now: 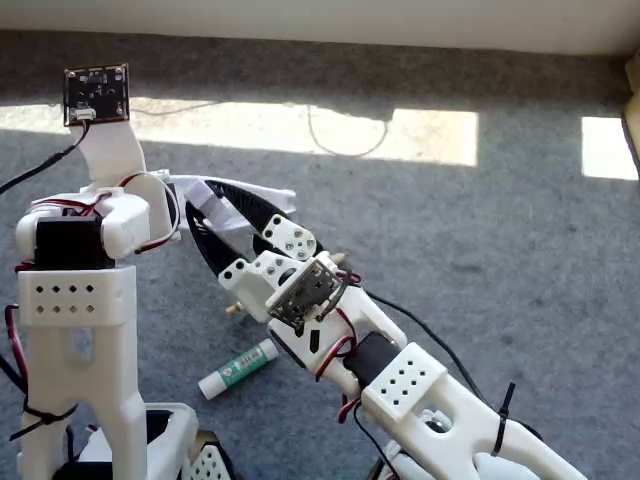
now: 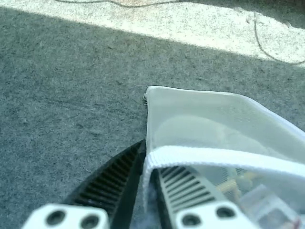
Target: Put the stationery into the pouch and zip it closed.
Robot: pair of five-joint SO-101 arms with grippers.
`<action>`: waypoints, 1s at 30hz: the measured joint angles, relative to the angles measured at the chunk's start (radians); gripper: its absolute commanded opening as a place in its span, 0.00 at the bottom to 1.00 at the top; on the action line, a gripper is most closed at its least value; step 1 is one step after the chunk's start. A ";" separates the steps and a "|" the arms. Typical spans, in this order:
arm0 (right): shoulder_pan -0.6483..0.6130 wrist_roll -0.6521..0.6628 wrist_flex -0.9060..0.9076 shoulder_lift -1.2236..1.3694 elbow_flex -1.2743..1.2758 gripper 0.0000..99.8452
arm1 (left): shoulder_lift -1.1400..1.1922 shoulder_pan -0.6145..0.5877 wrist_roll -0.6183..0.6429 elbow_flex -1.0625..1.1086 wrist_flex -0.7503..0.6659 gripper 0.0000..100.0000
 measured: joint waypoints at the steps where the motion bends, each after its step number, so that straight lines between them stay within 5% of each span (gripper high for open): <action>1: 0.000 0.000 0.000 0.000 0.000 0.01 | 0.000 0.000 0.000 0.000 0.000 0.01; 7: 0.000 0.006 0.000 0.000 0.000 0.02 | 0.000 0.000 0.000 0.000 0.000 0.01; 12: -0.002 0.008 0.000 0.000 0.003 0.14 | 0.000 0.002 0.000 0.000 0.000 0.01; 30: -0.003 0.009 0.097 0.000 0.005 0.12 | 0.000 0.000 0.000 0.000 0.000 0.01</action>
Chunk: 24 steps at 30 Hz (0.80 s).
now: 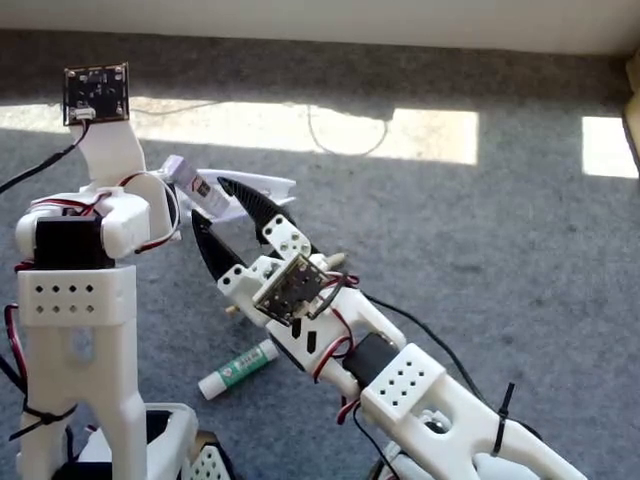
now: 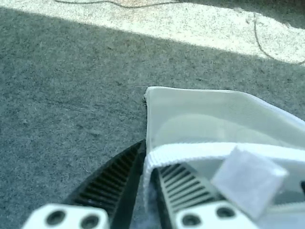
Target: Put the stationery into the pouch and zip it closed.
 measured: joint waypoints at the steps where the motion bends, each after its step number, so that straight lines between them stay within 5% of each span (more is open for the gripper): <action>1: 0.005 0.000 0.002 -0.003 0.000 0.09 | 0.000 0.000 0.000 0.000 0.000 0.01; 4: 0.017 0.000 0.006 -0.063 0.000 0.00 | 0.000 0.000 0.000 0.000 0.000 0.01; 10: 0.018 -0.009 0.164 -0.190 0.000 0.00 | 0.000 0.000 0.000 0.000 0.000 0.01; 14: 0.018 -0.130 0.302 -0.198 -0.003 0.00 | 0.000 0.000 0.000 0.000 0.000 0.01; 24: 0.018 -0.181 0.328 -0.018 -0.140 0.00 | 0.000 0.000 0.000 0.000 0.000 0.01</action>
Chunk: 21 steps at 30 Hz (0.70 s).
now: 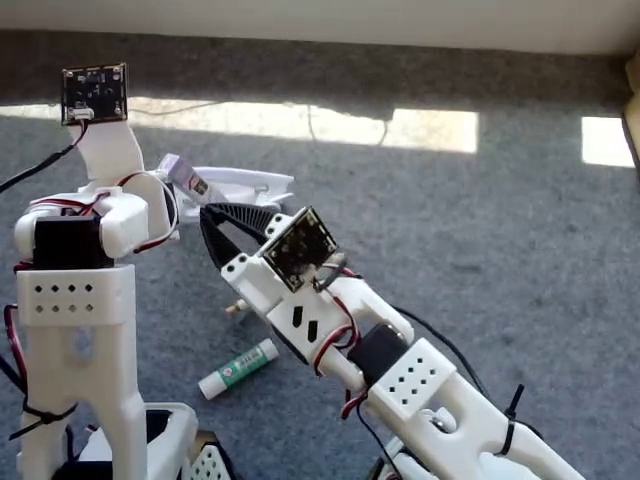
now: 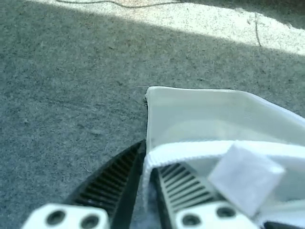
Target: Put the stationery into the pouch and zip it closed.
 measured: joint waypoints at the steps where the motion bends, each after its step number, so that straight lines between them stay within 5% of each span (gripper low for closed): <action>1: 0.000 0.000 0.000 0.017 -0.015 0.00 | 0.000 0.000 0.000 0.000 0.000 0.01; 13: 0.080 -0.068 0.012 0.192 -0.184 0.00 | 0.002 0.005 0.003 0.000 0.000 0.01; 21: 0.104 -0.140 0.210 0.186 -0.287 0.00 | 0.005 0.005 0.002 0.000 -0.002 0.01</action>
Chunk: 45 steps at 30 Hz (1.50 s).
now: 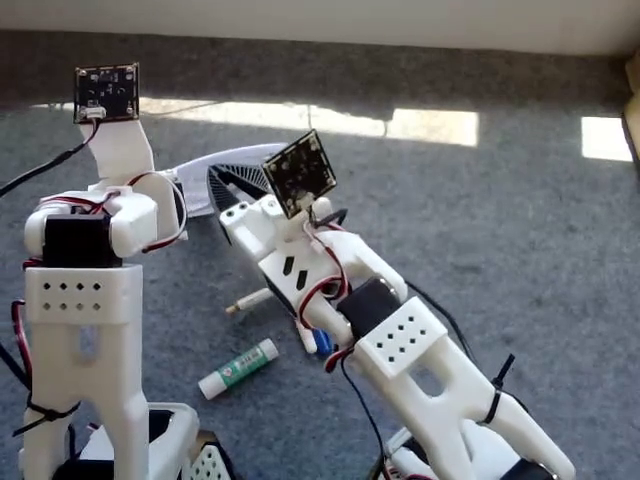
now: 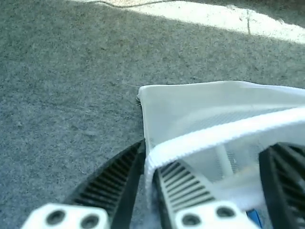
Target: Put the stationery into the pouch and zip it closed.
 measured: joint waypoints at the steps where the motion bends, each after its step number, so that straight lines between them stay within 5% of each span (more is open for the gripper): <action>1: 0.003 0.000 0.028 -0.023 0.000 0.00 | 0.000 0.000 0.000 0.000 0.000 0.01; 24: 0.126 -0.009 0.552 -0.198 -0.206 0.00 | -0.002 -0.068 -0.003 0.000 0.002 0.01; 37: 0.230 -0.226 0.683 -0.192 -0.232 0.01 | -0.002 -0.068 -0.003 0.000 0.002 0.01; 45: 0.295 -0.427 0.735 0.066 -0.232 0.06 | -0.002 -0.068 -0.003 0.000 0.002 0.01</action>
